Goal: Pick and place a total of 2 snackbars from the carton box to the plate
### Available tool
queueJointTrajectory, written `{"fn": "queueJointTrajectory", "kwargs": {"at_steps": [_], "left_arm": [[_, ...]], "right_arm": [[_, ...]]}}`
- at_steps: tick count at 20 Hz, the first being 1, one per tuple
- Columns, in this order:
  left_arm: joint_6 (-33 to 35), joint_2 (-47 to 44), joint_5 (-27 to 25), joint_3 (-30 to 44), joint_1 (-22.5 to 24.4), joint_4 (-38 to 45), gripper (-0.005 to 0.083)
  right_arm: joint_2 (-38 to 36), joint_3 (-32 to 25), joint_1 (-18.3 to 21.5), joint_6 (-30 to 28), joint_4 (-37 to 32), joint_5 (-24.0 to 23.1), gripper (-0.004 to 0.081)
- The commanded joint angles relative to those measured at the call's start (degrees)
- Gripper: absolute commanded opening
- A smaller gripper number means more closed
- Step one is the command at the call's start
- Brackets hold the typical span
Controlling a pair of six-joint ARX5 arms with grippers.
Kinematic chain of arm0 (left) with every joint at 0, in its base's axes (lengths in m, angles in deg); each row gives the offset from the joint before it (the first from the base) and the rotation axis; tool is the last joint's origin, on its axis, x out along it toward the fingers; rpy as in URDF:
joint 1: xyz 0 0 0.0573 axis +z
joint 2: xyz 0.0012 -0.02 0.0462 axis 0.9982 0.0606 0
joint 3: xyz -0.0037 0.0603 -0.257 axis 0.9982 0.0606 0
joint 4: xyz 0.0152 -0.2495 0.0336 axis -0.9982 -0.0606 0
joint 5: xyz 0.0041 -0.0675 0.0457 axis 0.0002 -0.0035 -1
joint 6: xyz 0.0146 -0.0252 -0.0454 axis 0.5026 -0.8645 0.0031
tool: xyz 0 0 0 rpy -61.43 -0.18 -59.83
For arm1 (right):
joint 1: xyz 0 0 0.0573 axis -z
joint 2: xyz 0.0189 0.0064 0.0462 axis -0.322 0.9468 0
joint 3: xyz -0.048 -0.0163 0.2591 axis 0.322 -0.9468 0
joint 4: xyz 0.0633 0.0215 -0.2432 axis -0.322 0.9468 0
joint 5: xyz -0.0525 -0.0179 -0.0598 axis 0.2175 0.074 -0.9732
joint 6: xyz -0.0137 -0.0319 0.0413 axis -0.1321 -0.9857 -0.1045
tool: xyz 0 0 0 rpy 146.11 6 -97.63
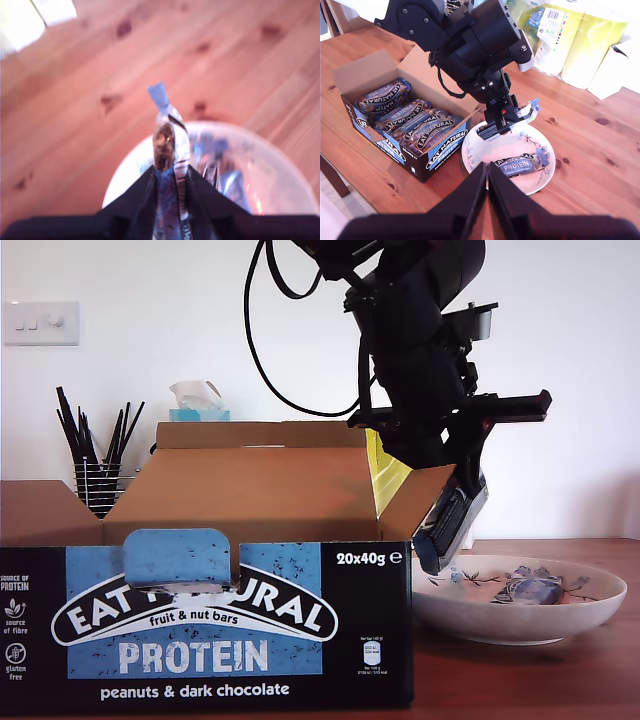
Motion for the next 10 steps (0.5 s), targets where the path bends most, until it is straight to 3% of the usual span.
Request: {"fn": "queueJointTrajectory", "kwargs": {"at_steps": [1,4,10], "left_arm": [[0.2,1.4,-0.2,0.5,0.3,-0.5,0.004],[0.2,1.4,-0.2,0.5,0.3,-0.8,0.0233],[0.2,1.5,-0.2,0.5,0.2,-0.7,0.0253]], "right_arm": [[0.0,-0.8,-0.2,-0.1,-0.6,0.0,-0.0013],[0.0,-0.9,-0.2,-0.1,-0.9,0.1,-0.0013],[0.0,-0.9,-0.2,-0.1,-1.5,0.1,-0.0013]]}}
